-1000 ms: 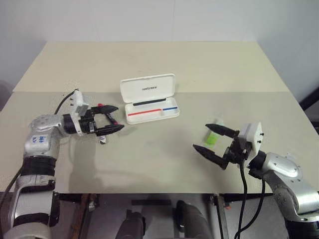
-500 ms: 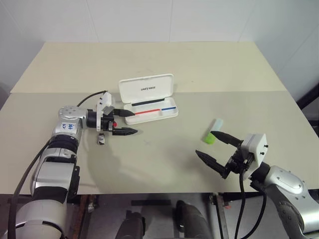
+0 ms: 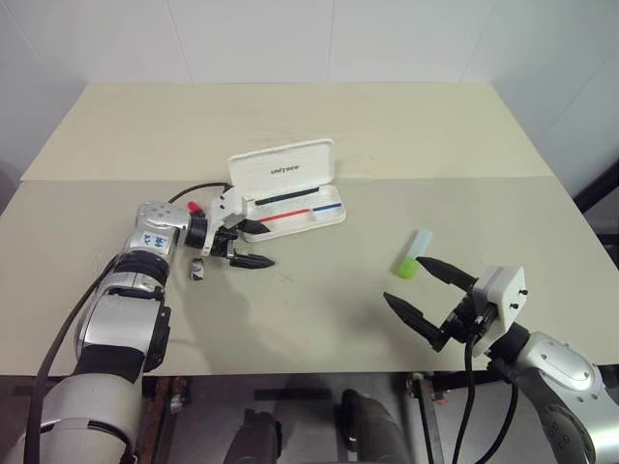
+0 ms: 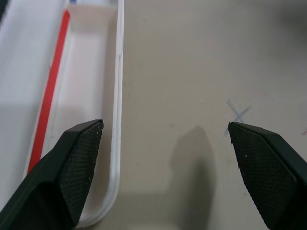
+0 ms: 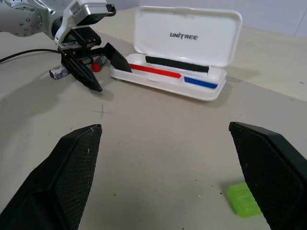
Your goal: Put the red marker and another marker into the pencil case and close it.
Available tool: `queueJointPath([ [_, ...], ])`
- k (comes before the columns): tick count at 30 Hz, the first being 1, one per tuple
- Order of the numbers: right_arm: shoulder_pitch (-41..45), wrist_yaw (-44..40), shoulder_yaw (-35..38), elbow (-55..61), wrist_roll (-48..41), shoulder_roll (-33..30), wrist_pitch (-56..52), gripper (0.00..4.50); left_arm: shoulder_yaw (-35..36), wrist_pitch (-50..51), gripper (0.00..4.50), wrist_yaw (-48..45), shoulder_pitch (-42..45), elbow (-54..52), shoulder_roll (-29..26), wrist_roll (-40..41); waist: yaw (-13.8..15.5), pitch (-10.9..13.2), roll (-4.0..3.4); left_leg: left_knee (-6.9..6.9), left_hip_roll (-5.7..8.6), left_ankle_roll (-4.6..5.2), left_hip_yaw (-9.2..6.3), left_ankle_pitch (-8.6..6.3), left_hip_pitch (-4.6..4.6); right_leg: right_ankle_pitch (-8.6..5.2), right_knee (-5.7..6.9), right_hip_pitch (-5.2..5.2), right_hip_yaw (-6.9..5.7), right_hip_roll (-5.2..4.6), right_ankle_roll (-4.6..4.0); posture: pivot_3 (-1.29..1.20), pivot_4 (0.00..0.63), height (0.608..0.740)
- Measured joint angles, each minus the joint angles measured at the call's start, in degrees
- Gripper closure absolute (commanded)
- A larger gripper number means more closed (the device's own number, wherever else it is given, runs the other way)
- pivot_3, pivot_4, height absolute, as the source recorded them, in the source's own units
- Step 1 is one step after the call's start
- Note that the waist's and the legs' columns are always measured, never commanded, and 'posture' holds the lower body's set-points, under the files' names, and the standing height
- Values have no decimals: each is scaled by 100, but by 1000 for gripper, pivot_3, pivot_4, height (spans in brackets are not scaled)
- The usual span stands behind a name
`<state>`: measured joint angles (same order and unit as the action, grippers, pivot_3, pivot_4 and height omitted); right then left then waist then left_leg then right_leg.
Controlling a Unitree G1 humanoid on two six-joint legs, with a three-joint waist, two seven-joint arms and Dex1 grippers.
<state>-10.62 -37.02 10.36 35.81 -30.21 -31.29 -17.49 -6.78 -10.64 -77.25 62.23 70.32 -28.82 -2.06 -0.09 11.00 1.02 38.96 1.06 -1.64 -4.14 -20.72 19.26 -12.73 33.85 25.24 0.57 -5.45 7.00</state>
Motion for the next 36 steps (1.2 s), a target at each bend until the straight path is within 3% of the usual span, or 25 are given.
queueJointPath([
  [6, 15, 5, 47, 0, 0, -1, 0, 0, -129, -3, 51, 461, 70, 33, 106, -327, -12, 0, 1, 3, -1, 5, 0, -3, -29, 2, -27, -65, 2, 0, 2, 0, 150, 740],
  [13, 137, 0, 91, -12, 0, -6, 9, 0, -160, 27, 51, 680, 117, 66, 120, -484, -16, -1, 2, 3, -2, 6, 1, -1, -50, 4, -14, -73, 7, 3, -2, 0, 150, 740],
  [16, 257, -30, 91, -59, 2, -9, 18, 0, -174, 59, 625, 758, 160, 89, 113, -524, -17, -1, 2, 3, -2, 6, 3, -1, -53, 4, -14, -72, 9, 2, -2, 0, 150, 740],
  [27, 496, -118, 86, -257, 128, -12, 126, 0, -104, 258, 4320, 910, 241, 98, 97, -575, -17, -1, 2, -1, -2, 29, 7, -16, -60, 6, -24, -70, 8, 2, 5, 0, 150, 740],
  [36, 551, -174, 76, -279, 166, -12, 124, 0, -103, 168, 4454, 1032, 280, 100, 88, -602, -14, -1, 2, 1, -1, 33, 11, -18, -62, 8, -29, -71, 10, 2, 9, 0, 150, 740],
])
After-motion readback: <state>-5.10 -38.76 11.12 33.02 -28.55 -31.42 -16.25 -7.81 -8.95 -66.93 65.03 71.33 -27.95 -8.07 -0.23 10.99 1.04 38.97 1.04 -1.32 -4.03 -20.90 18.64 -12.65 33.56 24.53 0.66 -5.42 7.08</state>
